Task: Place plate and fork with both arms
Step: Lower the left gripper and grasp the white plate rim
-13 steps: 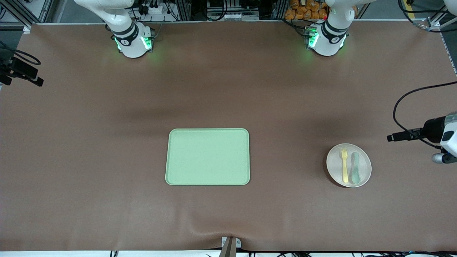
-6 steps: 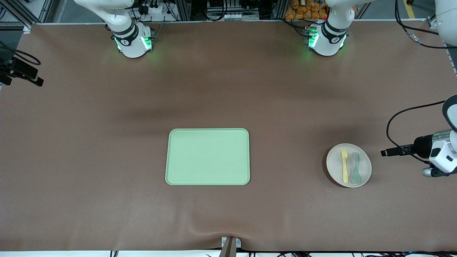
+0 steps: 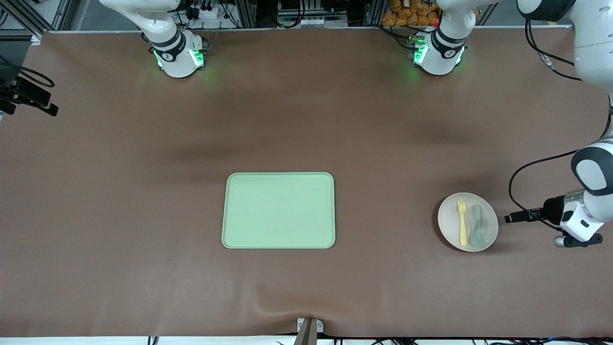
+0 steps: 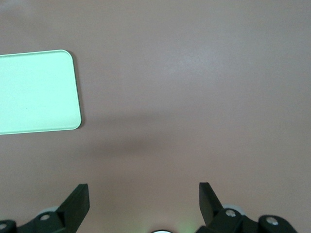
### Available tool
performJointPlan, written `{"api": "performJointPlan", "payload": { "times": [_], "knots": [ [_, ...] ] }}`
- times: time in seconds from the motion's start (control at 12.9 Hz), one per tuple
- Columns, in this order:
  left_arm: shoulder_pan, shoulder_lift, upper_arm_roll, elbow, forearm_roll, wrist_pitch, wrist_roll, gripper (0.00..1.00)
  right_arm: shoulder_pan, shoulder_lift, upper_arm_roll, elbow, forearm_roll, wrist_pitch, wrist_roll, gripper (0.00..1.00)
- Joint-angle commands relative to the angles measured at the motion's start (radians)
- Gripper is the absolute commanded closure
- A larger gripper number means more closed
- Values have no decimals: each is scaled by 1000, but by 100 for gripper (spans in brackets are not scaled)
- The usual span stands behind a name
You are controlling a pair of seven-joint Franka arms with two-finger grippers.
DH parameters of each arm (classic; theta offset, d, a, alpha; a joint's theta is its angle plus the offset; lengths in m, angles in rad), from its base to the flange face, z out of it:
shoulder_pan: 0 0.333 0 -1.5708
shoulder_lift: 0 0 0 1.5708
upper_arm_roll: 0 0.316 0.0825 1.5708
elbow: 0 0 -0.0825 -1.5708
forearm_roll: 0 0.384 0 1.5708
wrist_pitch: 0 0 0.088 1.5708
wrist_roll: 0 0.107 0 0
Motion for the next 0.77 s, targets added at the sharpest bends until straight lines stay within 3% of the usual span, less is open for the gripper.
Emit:
{"api": "performJointPlan", "payload": {
  "times": [0.0,0.15,0.7],
  "knots": [
    [-2,39,-6,32,-44,16,29,0,-1,5,3,15,2,-10,19,0],
    [-5,70,-12,32,-52,28,31,3,-3,5,3,15,2,-10,19,0],
    [-11,108,-14,32,-74,61,106,32,-3,6,3,15,2,-10,19,0]
  ]
}}
